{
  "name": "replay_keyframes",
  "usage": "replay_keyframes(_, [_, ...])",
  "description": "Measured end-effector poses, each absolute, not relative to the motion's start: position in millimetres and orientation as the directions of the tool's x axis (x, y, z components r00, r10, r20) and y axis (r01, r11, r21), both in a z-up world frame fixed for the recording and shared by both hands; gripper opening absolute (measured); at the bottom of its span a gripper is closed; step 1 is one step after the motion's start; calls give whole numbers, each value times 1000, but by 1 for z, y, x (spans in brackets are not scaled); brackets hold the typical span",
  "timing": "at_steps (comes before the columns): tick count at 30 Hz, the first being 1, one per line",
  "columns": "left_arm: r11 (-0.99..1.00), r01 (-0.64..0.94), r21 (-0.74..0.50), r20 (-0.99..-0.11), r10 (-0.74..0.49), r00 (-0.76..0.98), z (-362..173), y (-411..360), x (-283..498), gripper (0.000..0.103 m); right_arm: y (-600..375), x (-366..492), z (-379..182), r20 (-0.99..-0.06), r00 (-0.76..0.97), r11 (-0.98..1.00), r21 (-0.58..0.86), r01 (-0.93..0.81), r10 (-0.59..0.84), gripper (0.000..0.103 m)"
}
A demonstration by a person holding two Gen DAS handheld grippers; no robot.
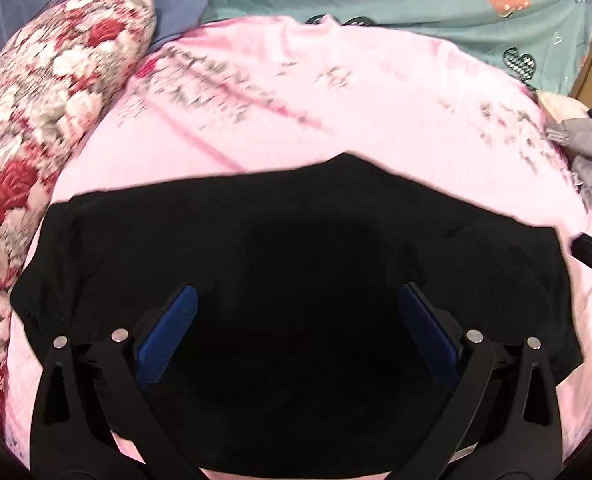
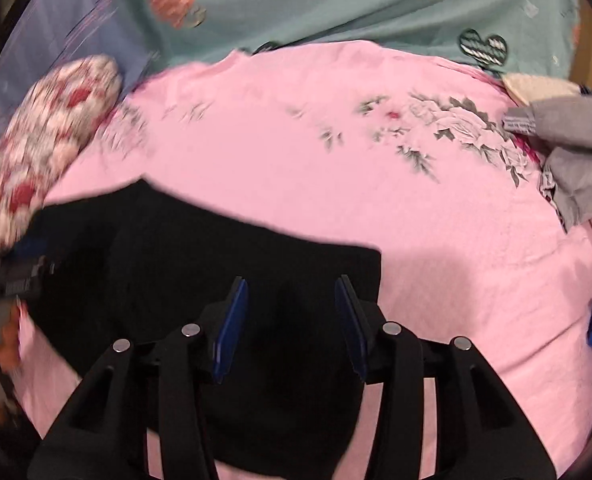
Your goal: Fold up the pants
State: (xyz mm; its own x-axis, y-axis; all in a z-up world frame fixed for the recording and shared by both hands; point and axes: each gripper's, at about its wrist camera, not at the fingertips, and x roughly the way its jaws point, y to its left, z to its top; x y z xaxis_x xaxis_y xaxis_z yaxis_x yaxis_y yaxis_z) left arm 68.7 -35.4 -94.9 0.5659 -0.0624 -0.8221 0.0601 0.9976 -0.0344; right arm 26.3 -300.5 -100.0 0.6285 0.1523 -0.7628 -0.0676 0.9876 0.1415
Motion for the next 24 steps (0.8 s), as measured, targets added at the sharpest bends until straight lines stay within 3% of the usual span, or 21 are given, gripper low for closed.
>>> replay_keyframes(6, [990, 111, -86, -836, -132, 532, -102, -79, 105, 101, -287, 58, -111, -754, 606, 959, 277, -53, 252, 47])
replay_keyframes(8, [993, 105, -58, -852, -104, 513, -111, -86, 123, 101, -275, 65, -120, -762, 583, 952, 298, -72, 282, 47])
replay_keyframes(12, [994, 18, 106, -861, 82, 502, -131, -69, 145, 101, -285, 84, -143, -800, 533, 955, 288, -65, 277, 46])
replay_keyframes(15, [996, -56, -68, -897, -37, 440, -133, -24, 150, 101, -302, 83, -138, -798, 554, 965, 258, -44, 238, 46])
replay_keyframes(18, [989, -107, -101, -866, -34, 499, -115, 2, 141, 101, -293, 79, -124, -793, 582, 978, 209, -18, 180, 48])
replay_keyframes(20, [994, -111, -21, -844, 42, 534, -106, 11, 137, 101, -271, 85, -117, -753, 583, 947, 303, -105, 306, 48])
replay_keyframes(24, [980, -185, 73, -852, 157, 499, -118, 43, 148, 101, -206, 112, -121, -757, 518, 917, 343, -202, 398, 48])
